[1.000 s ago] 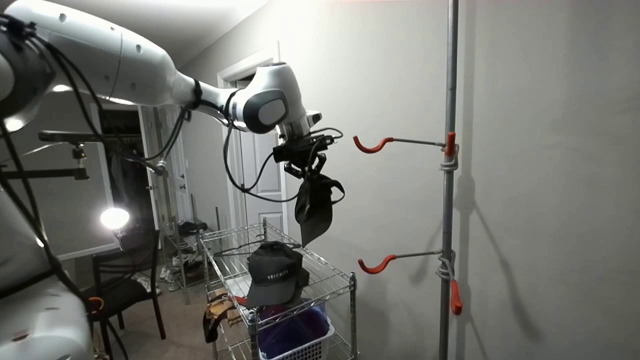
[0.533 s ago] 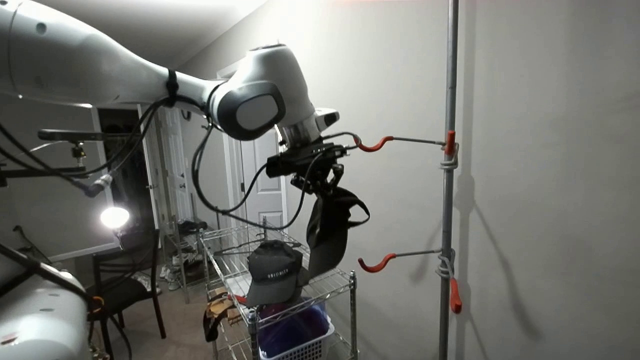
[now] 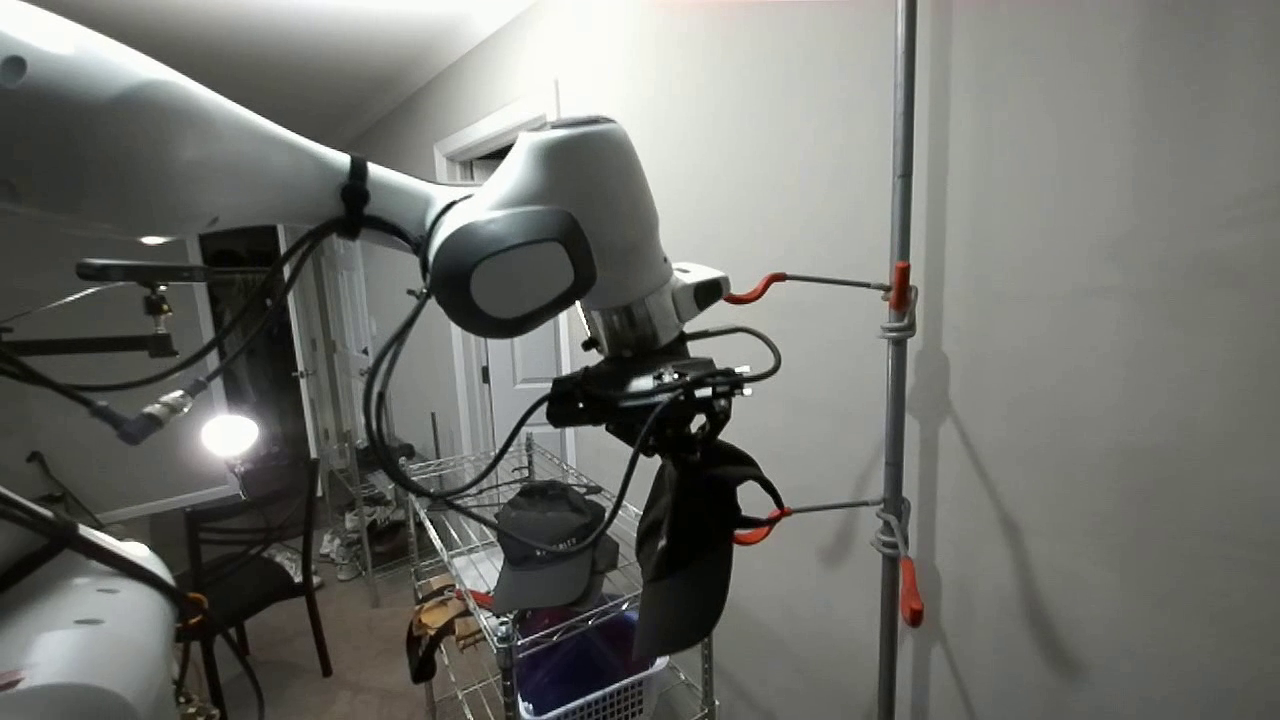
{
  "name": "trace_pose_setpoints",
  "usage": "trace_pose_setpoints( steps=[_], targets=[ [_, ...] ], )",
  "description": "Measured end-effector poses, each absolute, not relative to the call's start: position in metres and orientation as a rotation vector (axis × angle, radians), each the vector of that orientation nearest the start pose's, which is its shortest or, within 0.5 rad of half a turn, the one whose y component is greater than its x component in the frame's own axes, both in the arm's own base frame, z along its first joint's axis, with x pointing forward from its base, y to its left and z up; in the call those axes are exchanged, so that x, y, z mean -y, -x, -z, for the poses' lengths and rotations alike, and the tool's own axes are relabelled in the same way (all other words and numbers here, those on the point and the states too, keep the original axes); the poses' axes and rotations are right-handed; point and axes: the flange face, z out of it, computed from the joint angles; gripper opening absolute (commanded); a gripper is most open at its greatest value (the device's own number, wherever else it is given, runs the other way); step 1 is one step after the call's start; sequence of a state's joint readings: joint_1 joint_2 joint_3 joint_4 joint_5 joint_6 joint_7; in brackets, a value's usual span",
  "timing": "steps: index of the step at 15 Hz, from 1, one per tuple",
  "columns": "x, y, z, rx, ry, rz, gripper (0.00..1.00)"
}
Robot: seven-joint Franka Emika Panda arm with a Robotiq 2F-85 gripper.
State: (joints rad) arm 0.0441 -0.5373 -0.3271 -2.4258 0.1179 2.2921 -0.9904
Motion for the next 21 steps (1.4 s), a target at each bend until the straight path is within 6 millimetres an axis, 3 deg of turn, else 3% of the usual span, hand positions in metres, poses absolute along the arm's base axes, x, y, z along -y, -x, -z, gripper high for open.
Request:
trace_pose_setpoints(
  steps=[3,10,15,18,21],
  targets=[
    [0.132,-0.416,-0.519,1.029,2.824,0.746,0.01],
    [0.087,-0.44,-0.536,1.223,2.589,0.927,0.01],
    [0.079,-0.475,-0.5,1.235,2.543,0.958,0.01],
    [0.049,-0.504,-0.479,1.28,2.446,0.972,0.01],
    [0.023,-0.529,-0.475,1.348,2.399,0.98,0.01]
  ],
)
